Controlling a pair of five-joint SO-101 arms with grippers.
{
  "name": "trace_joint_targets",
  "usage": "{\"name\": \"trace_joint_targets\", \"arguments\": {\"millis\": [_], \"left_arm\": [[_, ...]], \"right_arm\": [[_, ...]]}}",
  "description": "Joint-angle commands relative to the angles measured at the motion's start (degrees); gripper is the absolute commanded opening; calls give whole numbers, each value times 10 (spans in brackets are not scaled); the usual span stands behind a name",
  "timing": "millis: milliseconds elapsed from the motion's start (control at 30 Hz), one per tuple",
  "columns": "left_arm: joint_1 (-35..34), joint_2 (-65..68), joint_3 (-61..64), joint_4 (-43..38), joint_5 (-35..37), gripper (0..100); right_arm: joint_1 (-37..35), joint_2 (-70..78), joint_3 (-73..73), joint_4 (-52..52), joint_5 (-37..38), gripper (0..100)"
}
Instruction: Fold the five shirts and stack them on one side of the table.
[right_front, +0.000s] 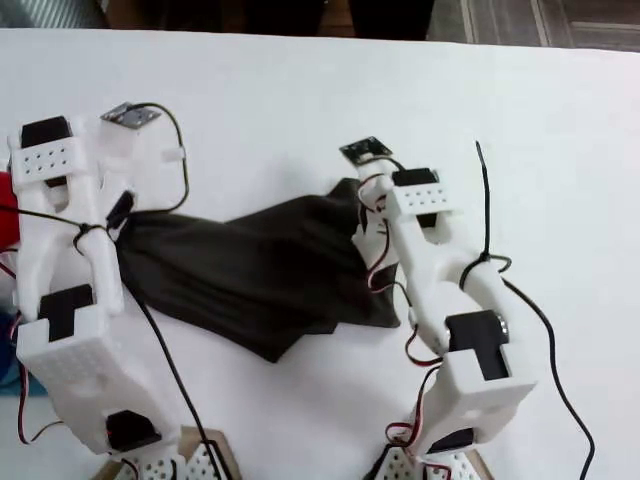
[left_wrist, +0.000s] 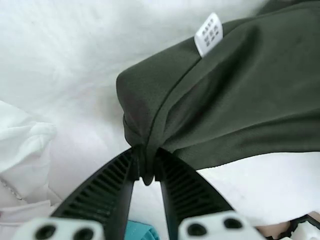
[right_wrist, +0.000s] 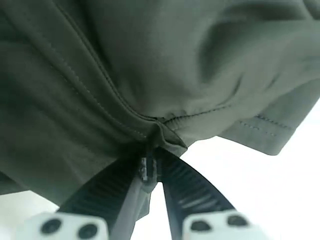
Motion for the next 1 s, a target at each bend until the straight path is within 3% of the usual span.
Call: {"name": "trace_joint_targets", "arguments": {"millis": [0,267,633,967], "left_arm": [[5,-4,-21,-1,2,25],[6,-4,-21,-2,2,25],[6,-4,-21,-2,2,25],[4,-4,-21,-2,2,25]], "right_arm": [[3,-33,-17,2,-4,26],[2,-33,-15,6,-4,235],[-66,-11,-17,2,-4,160],[-36,52,-29,-22,0,165]]}}
